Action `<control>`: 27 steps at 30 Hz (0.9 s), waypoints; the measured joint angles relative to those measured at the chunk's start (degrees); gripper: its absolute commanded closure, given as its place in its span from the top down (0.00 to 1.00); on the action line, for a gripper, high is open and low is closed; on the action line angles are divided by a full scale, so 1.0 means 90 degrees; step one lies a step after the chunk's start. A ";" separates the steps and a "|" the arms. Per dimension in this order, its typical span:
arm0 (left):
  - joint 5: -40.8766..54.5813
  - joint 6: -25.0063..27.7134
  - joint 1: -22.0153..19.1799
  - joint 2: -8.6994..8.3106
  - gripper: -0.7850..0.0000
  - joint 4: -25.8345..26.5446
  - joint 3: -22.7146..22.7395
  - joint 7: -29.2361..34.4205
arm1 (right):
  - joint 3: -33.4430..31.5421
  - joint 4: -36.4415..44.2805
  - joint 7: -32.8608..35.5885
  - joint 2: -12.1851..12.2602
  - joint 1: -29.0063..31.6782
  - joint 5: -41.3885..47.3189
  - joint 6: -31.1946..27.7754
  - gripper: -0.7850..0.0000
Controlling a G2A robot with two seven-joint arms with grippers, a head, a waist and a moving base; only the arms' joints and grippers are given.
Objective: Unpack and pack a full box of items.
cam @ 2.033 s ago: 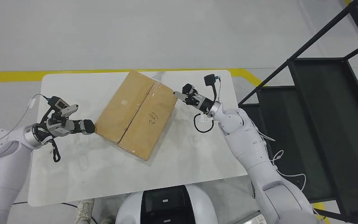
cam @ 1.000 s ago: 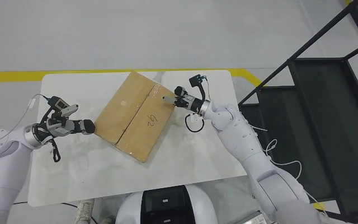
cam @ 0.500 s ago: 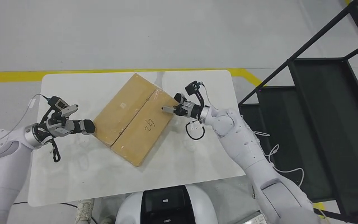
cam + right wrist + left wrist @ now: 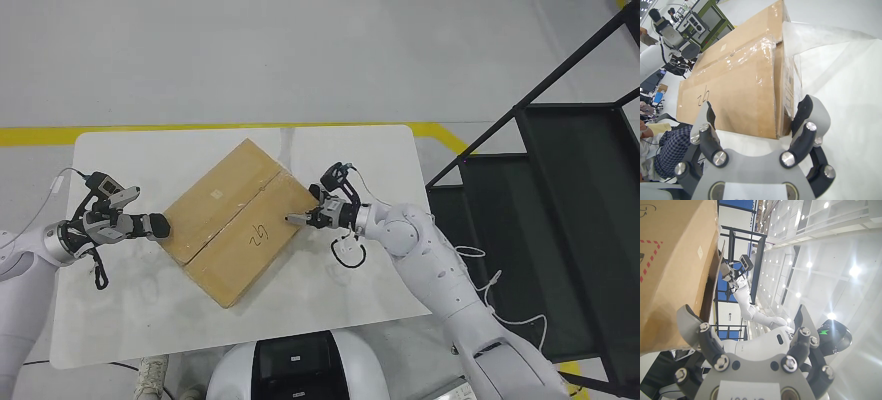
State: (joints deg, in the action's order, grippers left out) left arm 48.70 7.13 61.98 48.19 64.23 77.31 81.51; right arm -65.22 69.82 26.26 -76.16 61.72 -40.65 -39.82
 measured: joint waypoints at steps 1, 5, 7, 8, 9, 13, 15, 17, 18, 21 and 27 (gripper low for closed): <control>0.0000 0.0000 0.0000 0.0000 1.00 0.0000 0.0000 0.0000 | -0.0014 0.0055 0.0027 0.0013 0.0037 0.0005 -0.0004 1.00; 0.0000 0.0000 0.0000 0.0000 1.00 0.0000 0.0000 0.0000 | -0.0059 0.0305 0.0202 0.0073 0.0193 -0.0045 -0.0019 1.00; 0.0000 0.0000 0.0000 0.0000 1.00 0.0000 0.0000 0.0000 | -0.0076 0.0443 0.0297 0.0105 0.0278 -0.0086 -0.0029 1.00; 0.0000 0.0000 0.0000 0.0000 1.00 0.0000 0.0000 0.0000 | -0.0087 0.0514 0.0352 0.0123 0.0323 -0.0102 -0.0037 1.00; 0.0000 0.0000 0.0000 0.0000 1.00 0.0000 0.0000 0.0000 | -0.0096 0.0564 0.0393 0.0137 0.0355 -0.0117 -0.0039 1.00; -0.0016 0.0001 0.0065 0.0005 1.00 0.0110 0.0021 -0.0165 | -0.0120 0.0767 0.0554 0.0192 0.0490 -0.0180 -0.0041 1.00; -0.0028 -0.0011 0.0153 -0.0001 1.00 0.0231 0.0086 -0.0292 | -0.0123 0.0849 0.0638 0.0219 0.0549 -0.0206 -0.0043 1.00; -0.0031 -0.0031 0.0213 -0.0011 1.00 0.0298 0.0150 -0.0316 | -0.0114 0.0900 0.0704 0.0238 0.0587 -0.0241 -0.0024 1.00; -0.0032 -0.0048 0.0245 -0.0016 1.00 0.0333 0.0187 -0.0318 | -0.0102 0.0930 0.0737 0.0249 0.0607 -0.0261 -0.0012 1.00; -0.0018 -0.0068 0.0304 -0.0024 1.00 0.0400 0.0268 -0.0316 | -0.0068 0.1004 0.0799 0.0275 0.0666 -0.0243 -0.0057 1.00; 0.0041 0.0022 0.0422 -0.0034 1.00 0.0512 0.0448 -0.0291 | -0.0120 0.1193 0.0949 0.0352 0.0815 -0.0077 -0.0196 1.00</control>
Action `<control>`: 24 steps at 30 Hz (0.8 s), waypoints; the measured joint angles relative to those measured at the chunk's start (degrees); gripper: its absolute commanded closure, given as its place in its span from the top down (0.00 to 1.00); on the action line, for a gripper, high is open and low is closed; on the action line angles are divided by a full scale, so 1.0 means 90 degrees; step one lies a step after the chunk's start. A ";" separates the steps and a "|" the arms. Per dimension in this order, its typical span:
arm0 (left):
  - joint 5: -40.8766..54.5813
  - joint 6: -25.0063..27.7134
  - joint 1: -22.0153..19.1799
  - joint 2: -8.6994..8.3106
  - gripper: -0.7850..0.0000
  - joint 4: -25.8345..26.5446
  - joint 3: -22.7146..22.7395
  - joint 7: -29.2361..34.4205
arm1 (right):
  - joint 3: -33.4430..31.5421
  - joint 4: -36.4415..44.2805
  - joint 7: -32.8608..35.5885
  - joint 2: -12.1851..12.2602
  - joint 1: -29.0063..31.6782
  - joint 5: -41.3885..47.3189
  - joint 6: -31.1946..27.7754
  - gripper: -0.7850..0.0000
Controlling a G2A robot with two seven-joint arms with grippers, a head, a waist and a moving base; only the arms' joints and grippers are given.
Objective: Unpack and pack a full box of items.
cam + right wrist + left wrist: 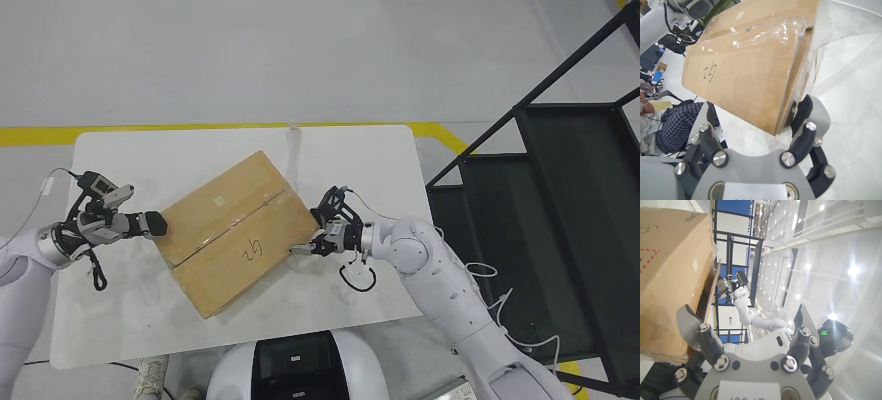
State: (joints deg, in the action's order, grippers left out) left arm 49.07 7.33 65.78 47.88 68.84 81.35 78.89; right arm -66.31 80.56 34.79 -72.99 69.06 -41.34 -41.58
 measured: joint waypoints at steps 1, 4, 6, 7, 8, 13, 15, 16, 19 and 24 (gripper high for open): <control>0.0014 0.0016 0.0019 -0.0002 1.00 0.0009 0.0034 -0.0011 | -0.0009 0.0031 0.0027 0.0012 0.0024 0.0027 -0.0021 1.00; 0.0037 0.0047 0.0090 -0.0011 1.00 0.0016 0.0162 -0.0111 | -0.0031 0.0108 0.0151 0.0055 0.0099 0.0179 -0.0136 1.00; 0.0039 0.0062 0.0147 -0.0021 1.00 0.0008 0.0260 -0.0192 | -0.0036 0.0119 0.0272 0.0083 0.0131 0.0371 -0.0235 1.00; 0.0038 0.0070 0.0173 -0.0027 1.00 -0.0001 0.0307 -0.0219 | -0.0031 0.0114 0.0335 0.0094 0.0138 0.0484 -0.0296 1.00; 0.0043 0.0076 0.0199 -0.0032 1.00 -0.0014 0.0359 -0.0242 | -0.0027 0.0103 0.0406 0.0106 0.0140 0.0610 -0.0364 1.00; 0.0047 0.0114 0.0374 -0.0076 1.00 -0.0058 0.0687 -0.0309 | -0.0052 0.0092 0.0716 0.0179 0.0118 0.1172 -0.0570 1.00; -0.0014 0.0095 0.0461 -0.0100 1.00 -0.0049 0.0818 -0.0327 | -0.0122 0.0107 0.0709 0.0209 0.0111 0.1237 -0.0467 1.00; -0.0048 0.0085 0.0500 -0.0111 1.00 -0.0043 0.0875 -0.0334 | -0.0172 0.0109 0.0658 0.0221 0.0108 0.1237 -0.0380 1.00; -0.0169 0.0049 0.0655 -0.0152 1.00 -0.0035 0.1071 -0.0312 | -0.0363 0.0123 0.0387 0.0257 0.0119 0.1166 -0.0078 1.00; -0.0550 0.0035 0.0976 -0.0247 1.00 -0.0124 0.1455 -0.0196 | -0.0654 0.0289 -0.0025 0.0321 0.0238 0.1138 0.0103 1.00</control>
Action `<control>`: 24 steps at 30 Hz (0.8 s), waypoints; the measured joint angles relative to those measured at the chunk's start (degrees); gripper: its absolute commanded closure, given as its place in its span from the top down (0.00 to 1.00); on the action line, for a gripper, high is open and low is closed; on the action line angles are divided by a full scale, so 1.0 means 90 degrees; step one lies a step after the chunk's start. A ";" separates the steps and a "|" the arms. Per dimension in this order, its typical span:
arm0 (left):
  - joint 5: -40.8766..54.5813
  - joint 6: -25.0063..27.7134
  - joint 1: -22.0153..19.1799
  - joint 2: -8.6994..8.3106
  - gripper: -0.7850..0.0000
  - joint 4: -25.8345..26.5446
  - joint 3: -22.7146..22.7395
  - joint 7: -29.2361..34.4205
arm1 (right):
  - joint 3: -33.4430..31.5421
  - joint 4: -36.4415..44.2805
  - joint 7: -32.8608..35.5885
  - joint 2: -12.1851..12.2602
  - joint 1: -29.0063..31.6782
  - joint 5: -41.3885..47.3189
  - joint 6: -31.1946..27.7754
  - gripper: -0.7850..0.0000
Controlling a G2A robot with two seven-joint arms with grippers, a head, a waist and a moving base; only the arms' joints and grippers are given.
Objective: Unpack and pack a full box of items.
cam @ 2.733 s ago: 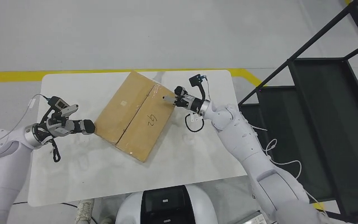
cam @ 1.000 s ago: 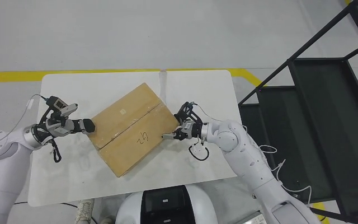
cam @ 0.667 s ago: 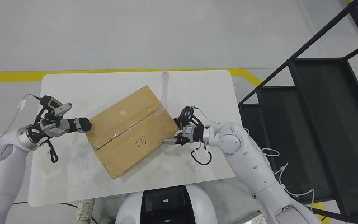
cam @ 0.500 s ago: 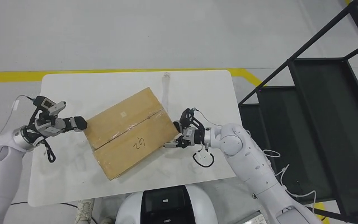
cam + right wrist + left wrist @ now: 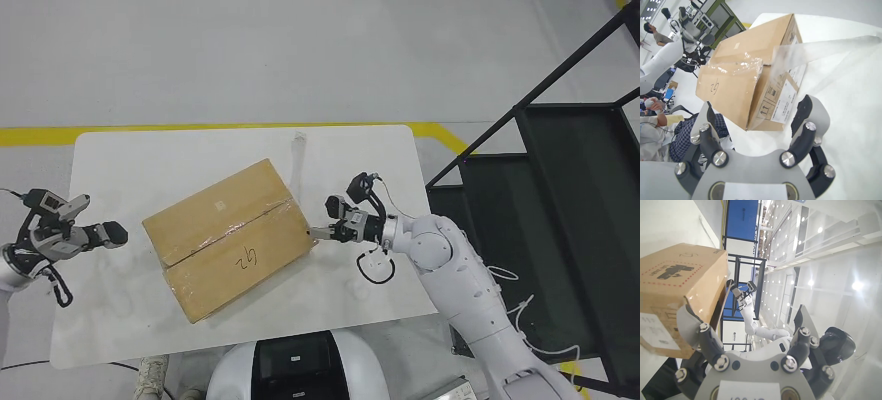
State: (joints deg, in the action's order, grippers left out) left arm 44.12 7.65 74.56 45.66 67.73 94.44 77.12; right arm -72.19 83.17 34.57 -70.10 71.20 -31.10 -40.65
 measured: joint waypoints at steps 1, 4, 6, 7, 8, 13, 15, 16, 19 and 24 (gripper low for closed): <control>-0.0125 0.0012 0.0066 -0.0018 1.00 0.0012 0.0062 -0.0042 | -0.0035 0.0039 -0.0045 0.0010 0.0026 0.0019 0.0007 1.00; -0.0536 0.0053 0.0300 -0.0058 1.00 0.0156 0.0197 -0.0220 | -0.0124 0.0133 -0.0132 0.0042 0.0086 0.0125 -0.0032 1.00; -0.0792 0.0089 0.0423 -0.0060 1.00 0.0285 0.0193 -0.0453 | -0.0169 0.0171 -0.0168 0.0062 0.0102 0.0222 -0.0093 1.00; -0.0910 0.0126 0.0454 -0.0054 1.00 0.0346 0.0156 -0.0581 | -0.0187 0.0183 -0.0183 0.0070 0.0106 0.0264 -0.0116 1.00; -0.1016 0.0170 0.0472 -0.0042 1.00 0.0404 0.0098 -0.0711 | -0.0207 0.0194 -0.0206 0.0078 0.0109 0.0307 -0.0136 1.00; -0.0994 0.0211 0.0359 0.0095 1.00 0.0329 -0.0477 -0.1126 | -0.0343 0.0296 -0.0337 0.0128 0.0197 0.0529 -0.0228 1.00; -0.0803 0.0216 0.0234 0.0156 1.00 0.0188 -0.0697 -0.1098 | -0.0374 0.0344 -0.0378 0.0147 0.0263 0.0633 -0.0294 1.00; -0.0748 0.0240 0.0168 0.0180 1.00 0.0117 -0.0779 -0.1089 | -0.0375 0.0351 -0.0377 0.0153 0.0280 0.0686 -0.0325 1.00; -0.0691 0.0337 -0.0065 0.0258 1.00 -0.0038 -0.1059 -0.1109 | -0.0360 0.0353 -0.0330 0.0174 0.0277 0.0783 -0.0359 1.00; -0.0538 0.0353 -0.0410 0.0368 1.00 -0.0181 -0.1443 -0.0885 | -0.0329 0.0382 -0.0327 0.0202 0.0249 0.0822 -0.0346 1.00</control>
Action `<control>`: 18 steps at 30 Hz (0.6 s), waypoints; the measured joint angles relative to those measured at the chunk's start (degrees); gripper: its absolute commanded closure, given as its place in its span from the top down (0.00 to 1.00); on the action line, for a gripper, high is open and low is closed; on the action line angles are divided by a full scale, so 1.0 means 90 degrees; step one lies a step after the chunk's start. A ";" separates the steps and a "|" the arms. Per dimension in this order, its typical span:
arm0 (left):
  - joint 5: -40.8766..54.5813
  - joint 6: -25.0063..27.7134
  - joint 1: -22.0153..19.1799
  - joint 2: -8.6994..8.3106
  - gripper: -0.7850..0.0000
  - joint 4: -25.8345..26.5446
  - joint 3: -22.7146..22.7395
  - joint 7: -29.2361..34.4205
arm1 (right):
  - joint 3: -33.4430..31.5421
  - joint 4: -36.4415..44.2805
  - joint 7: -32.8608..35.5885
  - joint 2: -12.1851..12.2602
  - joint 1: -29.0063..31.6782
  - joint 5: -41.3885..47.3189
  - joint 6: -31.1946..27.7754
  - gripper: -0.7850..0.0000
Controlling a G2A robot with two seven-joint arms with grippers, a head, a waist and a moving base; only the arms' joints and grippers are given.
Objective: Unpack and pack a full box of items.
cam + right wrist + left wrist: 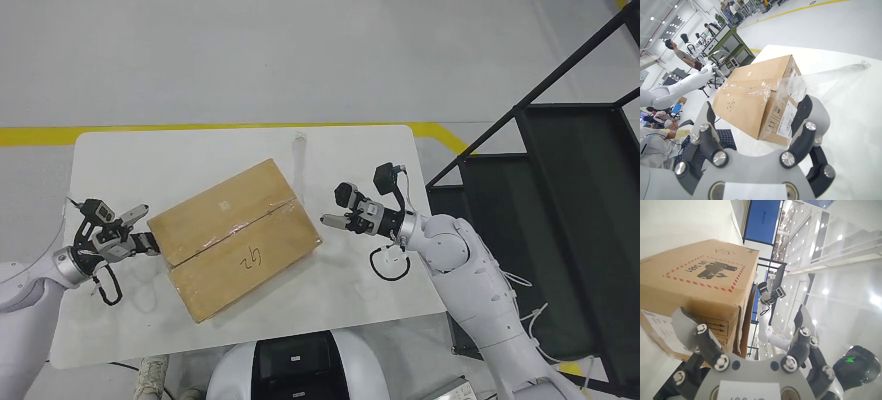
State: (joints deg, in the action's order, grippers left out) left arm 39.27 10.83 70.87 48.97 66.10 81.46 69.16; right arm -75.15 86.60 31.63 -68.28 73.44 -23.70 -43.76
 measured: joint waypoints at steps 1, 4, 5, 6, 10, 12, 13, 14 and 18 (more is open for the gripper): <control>0.0003 -0.0003 -0.0056 0.0015 1.00 -0.0019 -0.0058 0.0047 | -0.0004 0.0005 -0.0005 0.0006 0.0004 0.0001 0.0003 1.00; -0.0053 -0.0012 -0.0228 0.0063 1.00 -0.0054 -0.0248 0.0189 | -0.0031 0.0014 -0.0033 0.0028 0.0031 -0.0010 0.0050 1.00; -0.0058 -0.0025 -0.0276 0.0078 1.00 -0.0060 -0.0304 0.0224 | -0.0041 0.0016 -0.0042 0.0035 0.0039 -0.0011 0.0065 1.00; -0.0087 -0.0040 -0.0340 0.0097 1.00 -0.0069 -0.0376 0.0237 | -0.0054 0.0019 -0.0058 0.0043 0.0050 -0.0011 0.0081 1.00; -0.0280 -0.0080 -0.0554 0.0161 1.00 -0.0044 -0.0615 0.0145 | -0.0109 0.0036 -0.0153 0.0070 0.0097 -0.0042 0.0132 1.00; -0.0406 -0.0074 -0.0683 0.0195 1.00 -0.0009 -0.0735 0.0053 | -0.0136 0.0041 -0.0207 0.0084 0.0132 -0.0059 0.0154 1.00; -0.0453 -0.0070 -0.0736 0.0210 1.00 0.0008 -0.0783 0.0005 | -0.0148 0.0042 -0.0228 0.0090 0.0147 -0.0069 0.0168 1.00; -0.0492 -0.0069 -0.0790 0.0226 1.00 0.0026 -0.0829 -0.0038 | -0.0160 0.0044 -0.0248 0.0095 0.0162 -0.0082 0.0183 1.00; -0.0579 -0.0103 -0.1076 0.0293 1.00 0.0028 -0.1002 -0.0142 | -0.0203 0.0068 -0.0331 0.0121 0.0231 -0.0150 0.0267 1.00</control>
State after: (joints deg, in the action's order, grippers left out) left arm 34.06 9.90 61.19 51.61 66.35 72.44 67.89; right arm -76.98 87.22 28.65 -67.19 75.52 -25.06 -41.36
